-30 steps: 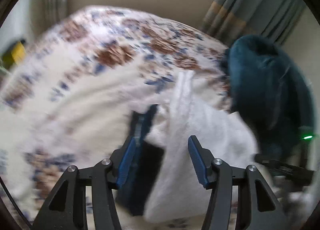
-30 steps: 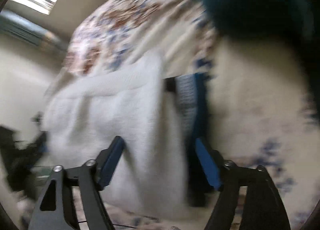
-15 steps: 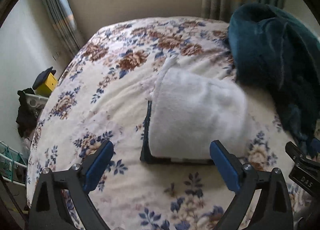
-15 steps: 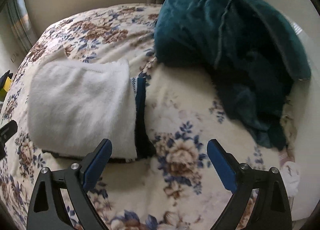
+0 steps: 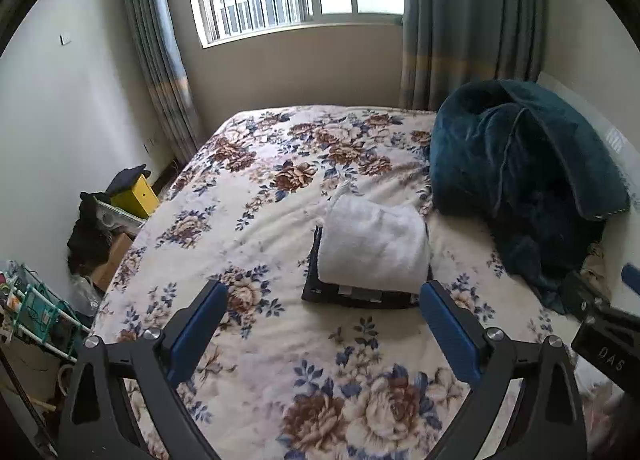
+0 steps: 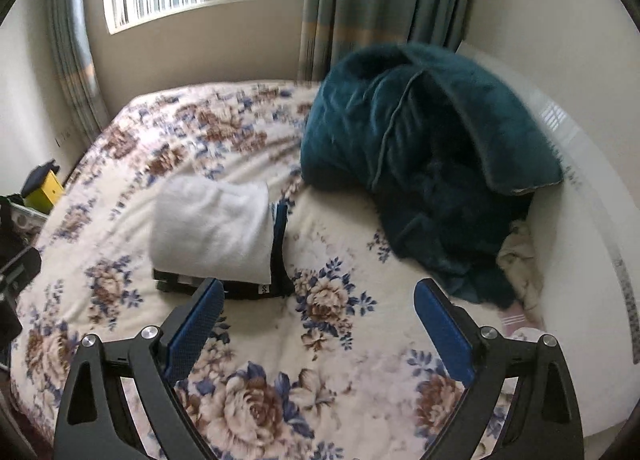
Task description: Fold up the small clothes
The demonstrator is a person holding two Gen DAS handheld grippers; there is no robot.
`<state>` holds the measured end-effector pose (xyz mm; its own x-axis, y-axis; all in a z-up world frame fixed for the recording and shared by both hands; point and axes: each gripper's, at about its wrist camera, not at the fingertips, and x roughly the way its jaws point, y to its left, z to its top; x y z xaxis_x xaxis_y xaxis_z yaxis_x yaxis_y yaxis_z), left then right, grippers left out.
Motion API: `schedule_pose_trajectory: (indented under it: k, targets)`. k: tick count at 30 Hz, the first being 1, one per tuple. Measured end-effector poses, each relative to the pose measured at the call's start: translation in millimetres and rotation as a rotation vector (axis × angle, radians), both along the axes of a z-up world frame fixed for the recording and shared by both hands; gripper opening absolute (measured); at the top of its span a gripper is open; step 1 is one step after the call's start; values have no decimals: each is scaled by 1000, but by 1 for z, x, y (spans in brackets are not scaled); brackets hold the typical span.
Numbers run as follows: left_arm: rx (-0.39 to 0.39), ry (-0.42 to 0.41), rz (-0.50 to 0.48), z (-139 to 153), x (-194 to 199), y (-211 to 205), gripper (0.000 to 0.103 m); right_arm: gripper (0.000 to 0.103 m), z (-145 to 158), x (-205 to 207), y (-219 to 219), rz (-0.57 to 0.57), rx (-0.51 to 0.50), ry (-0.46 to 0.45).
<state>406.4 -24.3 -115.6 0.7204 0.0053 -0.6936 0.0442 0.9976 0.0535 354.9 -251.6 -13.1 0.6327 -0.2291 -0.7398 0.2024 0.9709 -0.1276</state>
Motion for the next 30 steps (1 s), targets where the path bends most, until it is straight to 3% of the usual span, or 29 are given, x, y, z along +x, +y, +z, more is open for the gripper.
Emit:
schedule_pose_trajectory:
  k: [6,14,23,30]
  targets:
    - [-14,-62,-16,46,-61,12,99,97,83,-91,24,34,-24,-89]
    - [-31,-115,-13,75,-109,26,99,97,140,-171,45,62,-18,-151]
    - [-43,-136,-18,81,-136,26,99,97,166,-210,45,65,-20,-183]
    - [-59,-153,-17,83,-144,25,99,98,162,-217,35,56,-1,-177]
